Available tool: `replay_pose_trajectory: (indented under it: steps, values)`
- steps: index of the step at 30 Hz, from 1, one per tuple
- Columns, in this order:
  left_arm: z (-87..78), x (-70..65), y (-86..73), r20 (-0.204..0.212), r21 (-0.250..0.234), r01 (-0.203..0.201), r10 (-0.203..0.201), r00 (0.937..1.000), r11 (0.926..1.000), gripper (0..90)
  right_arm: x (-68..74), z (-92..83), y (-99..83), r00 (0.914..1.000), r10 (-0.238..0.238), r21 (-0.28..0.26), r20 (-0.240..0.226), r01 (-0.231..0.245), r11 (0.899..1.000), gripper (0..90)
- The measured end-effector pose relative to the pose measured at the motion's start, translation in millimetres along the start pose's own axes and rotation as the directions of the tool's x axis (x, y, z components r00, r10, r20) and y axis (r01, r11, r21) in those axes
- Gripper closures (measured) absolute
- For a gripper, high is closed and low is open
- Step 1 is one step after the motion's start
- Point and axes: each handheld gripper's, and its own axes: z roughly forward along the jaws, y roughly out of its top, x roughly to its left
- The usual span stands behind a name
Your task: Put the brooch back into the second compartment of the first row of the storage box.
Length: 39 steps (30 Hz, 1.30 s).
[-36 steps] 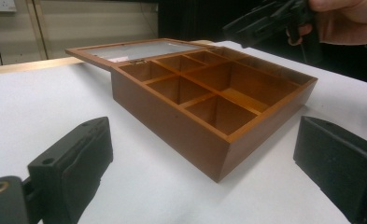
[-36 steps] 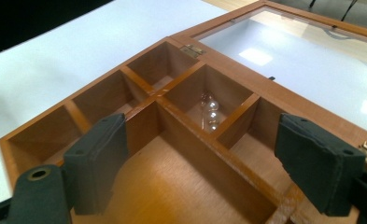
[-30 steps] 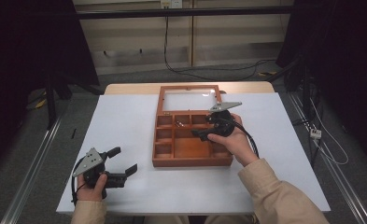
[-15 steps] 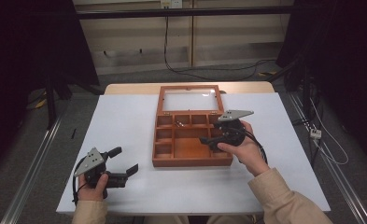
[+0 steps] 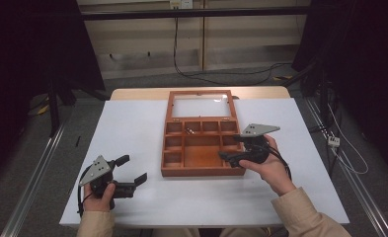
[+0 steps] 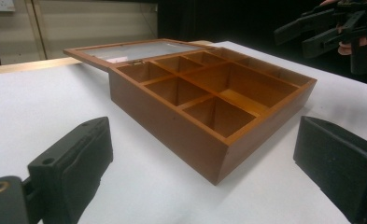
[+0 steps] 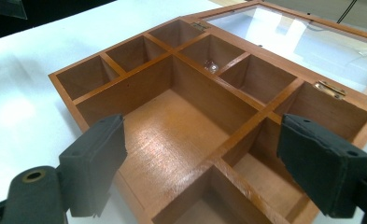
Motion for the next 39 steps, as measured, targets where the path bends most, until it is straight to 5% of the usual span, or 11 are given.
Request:
replay_pose_trajectory:
  steps: [39]
  values:
    - [-3.8, -1.9, -0.8, -0.009, -0.006, 0.01, -0.01, 0.9999, 0.9999, 4.5, -7.4, -51.4, -73.9, 0.9992, 0.02, 0.022, 0.035, -0.021, 1.0, 16.0]
